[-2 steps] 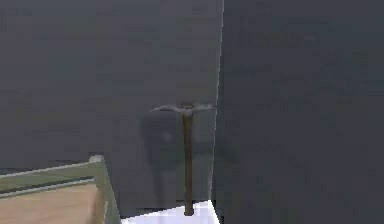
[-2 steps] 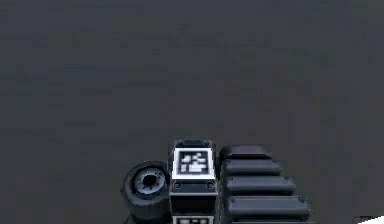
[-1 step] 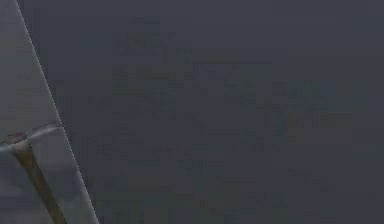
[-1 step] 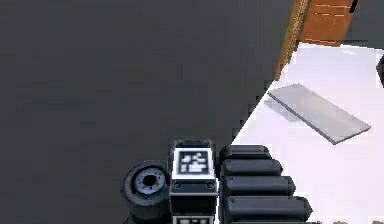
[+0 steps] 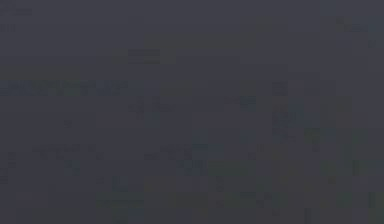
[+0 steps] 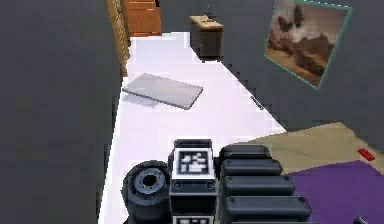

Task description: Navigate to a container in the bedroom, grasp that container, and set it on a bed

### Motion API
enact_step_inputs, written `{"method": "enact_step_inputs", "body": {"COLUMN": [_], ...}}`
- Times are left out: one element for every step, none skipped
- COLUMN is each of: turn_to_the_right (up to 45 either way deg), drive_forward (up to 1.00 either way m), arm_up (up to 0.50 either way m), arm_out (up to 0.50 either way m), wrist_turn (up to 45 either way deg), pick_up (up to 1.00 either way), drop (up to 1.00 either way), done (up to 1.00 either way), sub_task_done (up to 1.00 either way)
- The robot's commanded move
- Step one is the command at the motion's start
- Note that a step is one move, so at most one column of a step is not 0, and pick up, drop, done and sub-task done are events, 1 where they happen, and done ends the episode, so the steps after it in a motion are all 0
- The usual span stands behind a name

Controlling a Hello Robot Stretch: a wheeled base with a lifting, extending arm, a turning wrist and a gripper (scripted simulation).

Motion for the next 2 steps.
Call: {"method": "enact_step_inputs", "body": {"turn_to_the_right": [21.0, -45.0], "drive_forward": [0.00, 0.00], "arm_up": [0.00, 0.00], "arm_out": [0.00, 0.00], "wrist_turn": [0.0, 0.0], "pick_up": [0.00, 0.00], "drop": [0.00, 0.00], "done": [0.00, 0.00], "sub_task_done": [0.00, 0.00]}}
